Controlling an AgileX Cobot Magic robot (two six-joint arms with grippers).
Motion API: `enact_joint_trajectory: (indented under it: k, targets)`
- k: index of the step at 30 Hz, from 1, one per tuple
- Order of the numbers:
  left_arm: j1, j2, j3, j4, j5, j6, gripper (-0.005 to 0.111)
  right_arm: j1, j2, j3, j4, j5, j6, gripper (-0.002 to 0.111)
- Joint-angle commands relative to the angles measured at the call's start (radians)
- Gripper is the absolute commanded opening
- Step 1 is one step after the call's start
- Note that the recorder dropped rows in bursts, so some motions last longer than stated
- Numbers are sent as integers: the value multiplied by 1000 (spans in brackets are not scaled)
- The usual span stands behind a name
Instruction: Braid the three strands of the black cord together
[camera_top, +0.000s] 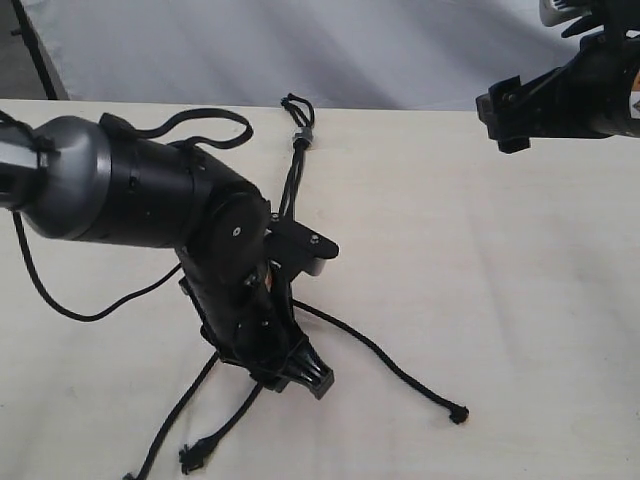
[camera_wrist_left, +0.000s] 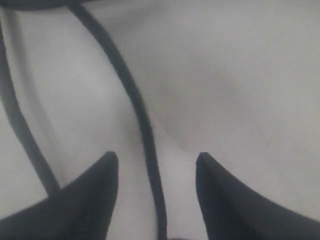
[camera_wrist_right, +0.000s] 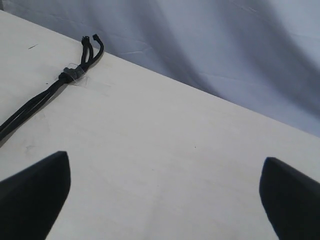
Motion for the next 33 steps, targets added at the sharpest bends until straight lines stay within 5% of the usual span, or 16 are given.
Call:
enact_joint_trajectory:
  k: [1,17,22,33]
  targets:
    - [-5,-6,63,-8,-129,-12,46,-6,1,5,-2,-8,-6,95]
    - [-5,78,83,-5,-159,-20,36,-6,1,5,-2,-11,-2,95]
    - [-5,77,74,-3,-152,-15,1,-6,1,5,-2,-14,-2,95]
    - [12,-3,-75,68,49,26,0,-6,1,5,-2,-15,-6,95]
